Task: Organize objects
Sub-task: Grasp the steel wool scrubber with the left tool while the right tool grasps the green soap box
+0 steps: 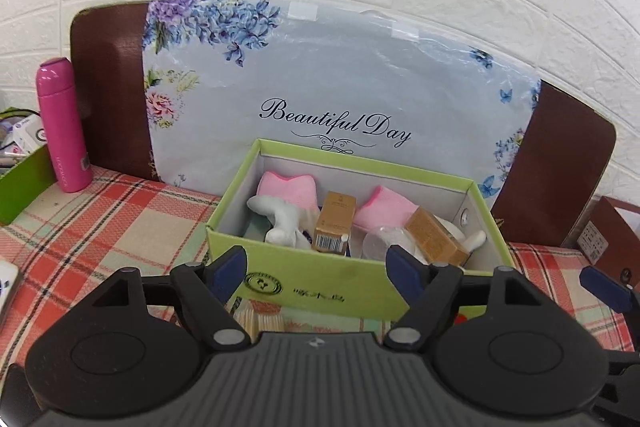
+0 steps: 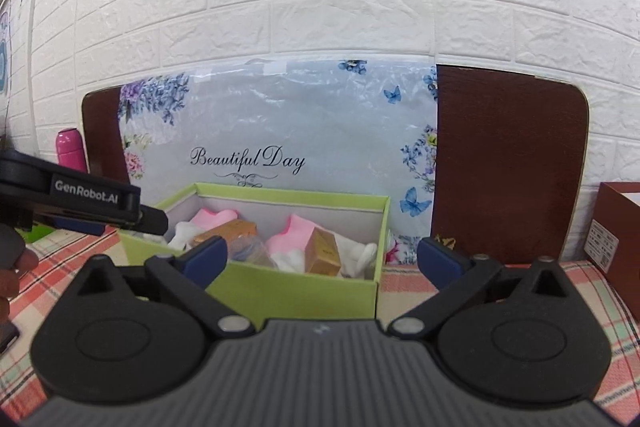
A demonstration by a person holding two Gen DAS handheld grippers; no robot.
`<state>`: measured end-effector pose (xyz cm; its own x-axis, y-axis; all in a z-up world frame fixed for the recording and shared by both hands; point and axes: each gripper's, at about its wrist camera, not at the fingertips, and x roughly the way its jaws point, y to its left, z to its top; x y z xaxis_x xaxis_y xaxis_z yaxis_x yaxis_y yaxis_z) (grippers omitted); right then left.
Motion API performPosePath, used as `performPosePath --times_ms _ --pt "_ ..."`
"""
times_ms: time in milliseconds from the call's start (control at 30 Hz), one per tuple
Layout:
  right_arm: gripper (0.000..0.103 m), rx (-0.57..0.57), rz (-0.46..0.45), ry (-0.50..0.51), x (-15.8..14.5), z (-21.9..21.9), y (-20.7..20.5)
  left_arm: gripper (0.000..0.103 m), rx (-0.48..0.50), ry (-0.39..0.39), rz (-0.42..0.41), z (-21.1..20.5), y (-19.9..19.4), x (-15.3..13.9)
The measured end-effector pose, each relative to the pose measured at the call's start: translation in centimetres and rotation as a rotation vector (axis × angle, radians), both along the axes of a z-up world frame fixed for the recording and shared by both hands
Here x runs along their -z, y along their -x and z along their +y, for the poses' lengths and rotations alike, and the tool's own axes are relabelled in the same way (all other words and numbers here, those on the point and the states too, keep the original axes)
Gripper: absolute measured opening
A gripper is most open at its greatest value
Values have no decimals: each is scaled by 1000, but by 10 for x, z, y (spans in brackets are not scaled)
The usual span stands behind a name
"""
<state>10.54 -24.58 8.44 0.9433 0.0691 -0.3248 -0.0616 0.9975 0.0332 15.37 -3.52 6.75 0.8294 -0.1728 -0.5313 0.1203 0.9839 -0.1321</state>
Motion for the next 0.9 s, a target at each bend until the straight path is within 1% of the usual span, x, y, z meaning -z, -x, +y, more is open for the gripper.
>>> performPosePath --times_ms 67,133,267,367,500,600,667,833,900 --pt "103 -2 8 0 2 1 12 80 -2 -13 -8 1 13 1" --pt "103 1 16 -6 5 2 24 80 -3 -4 -11 5 26 4" --pt "103 -5 43 -29 15 5 46 81 -18 -7 6 18 50 17" --pt "103 -19 77 -40 25 11 59 81 -43 -18 30 31 65 31" --pt "103 -48 135 -40 43 23 69 81 -80 9 98 49 77 52" --pt "103 -88 187 -36 57 38 71 81 -87 22 130 59 84 64" --pt "103 -117 207 -19 65 50 71 81 -86 27 141 61 87 67" --pt "103 -158 231 64 79 79 53 81 -72 61 124 64 89 61" --pt "103 -176 240 73 84 88 45 81 -62 69 118 62 88 58"
